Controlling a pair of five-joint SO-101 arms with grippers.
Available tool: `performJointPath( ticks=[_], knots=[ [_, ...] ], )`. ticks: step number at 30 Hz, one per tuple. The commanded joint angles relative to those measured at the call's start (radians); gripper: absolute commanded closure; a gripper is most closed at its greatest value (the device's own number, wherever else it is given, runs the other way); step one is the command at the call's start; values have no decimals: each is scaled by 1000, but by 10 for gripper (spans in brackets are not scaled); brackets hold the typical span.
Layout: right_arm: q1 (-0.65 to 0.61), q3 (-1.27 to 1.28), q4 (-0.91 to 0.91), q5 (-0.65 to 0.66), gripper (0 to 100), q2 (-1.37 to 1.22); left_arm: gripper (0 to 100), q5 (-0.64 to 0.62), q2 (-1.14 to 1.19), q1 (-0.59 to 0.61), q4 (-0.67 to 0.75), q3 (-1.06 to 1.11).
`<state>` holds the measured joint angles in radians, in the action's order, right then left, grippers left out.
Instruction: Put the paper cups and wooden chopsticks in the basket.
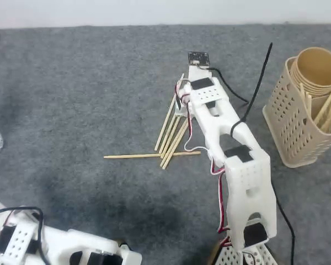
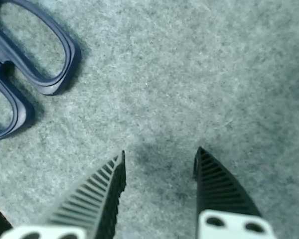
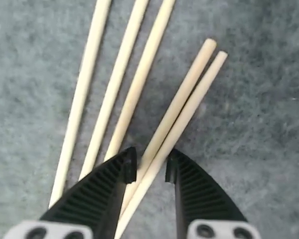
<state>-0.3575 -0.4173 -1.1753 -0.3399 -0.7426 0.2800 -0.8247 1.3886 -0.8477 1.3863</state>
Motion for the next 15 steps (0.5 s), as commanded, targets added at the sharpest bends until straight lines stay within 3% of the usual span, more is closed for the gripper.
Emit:
performJointPath(
  ticks=[1,15],
  knots=[
    [33,-227,-154,17,898,-90,782,12,-21,-9,18,-7],
    [45,-710,-469,18,960,-196,782,12,-21,-9,18,-7]
  ],
)
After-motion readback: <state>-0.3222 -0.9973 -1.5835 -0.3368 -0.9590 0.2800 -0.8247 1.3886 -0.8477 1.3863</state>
